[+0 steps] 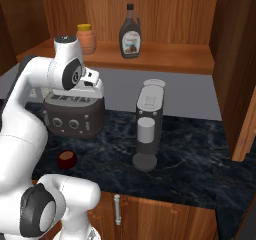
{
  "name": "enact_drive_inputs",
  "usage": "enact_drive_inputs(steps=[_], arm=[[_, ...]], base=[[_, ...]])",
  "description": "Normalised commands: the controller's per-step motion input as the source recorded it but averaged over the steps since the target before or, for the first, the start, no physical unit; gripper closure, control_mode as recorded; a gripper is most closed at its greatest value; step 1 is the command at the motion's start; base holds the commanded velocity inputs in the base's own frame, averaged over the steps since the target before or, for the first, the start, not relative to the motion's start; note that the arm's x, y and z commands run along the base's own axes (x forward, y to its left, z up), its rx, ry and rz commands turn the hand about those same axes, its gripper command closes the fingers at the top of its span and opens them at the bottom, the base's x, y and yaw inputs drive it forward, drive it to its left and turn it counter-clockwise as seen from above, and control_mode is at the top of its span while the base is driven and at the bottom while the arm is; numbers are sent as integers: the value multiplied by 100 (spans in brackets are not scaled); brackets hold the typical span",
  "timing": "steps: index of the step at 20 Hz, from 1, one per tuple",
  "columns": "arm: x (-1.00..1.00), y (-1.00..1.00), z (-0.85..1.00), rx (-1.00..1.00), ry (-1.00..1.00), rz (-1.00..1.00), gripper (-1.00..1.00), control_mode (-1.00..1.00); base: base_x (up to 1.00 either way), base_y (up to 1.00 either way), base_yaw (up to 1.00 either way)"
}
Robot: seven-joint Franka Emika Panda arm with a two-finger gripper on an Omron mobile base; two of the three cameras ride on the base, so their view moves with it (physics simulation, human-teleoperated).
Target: Pick the syrup bottle and honey bottle from the cabinet and place them next to the mug.
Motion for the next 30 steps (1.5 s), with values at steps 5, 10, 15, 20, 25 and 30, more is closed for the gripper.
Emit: enact_drive_inputs(steps=[5,10,15,20,25,30], arm=[[-38,0,21,0,-19,0,-100,-100],[-71,-1,90,0,-53,0,-100,-100],[-30,-17,95,0,-51,-3,-100,-100],[-6,-43,89,0,-53,-5,-100,-100],[0,-69,41,0,-42,-7,-100,-100],[0,-13,0,1,-9,0,-100,-100]], base=[[0,0,0],[0,0,0],[0,0,0],[0,0,0],[0,0,0],[0,0,0]])
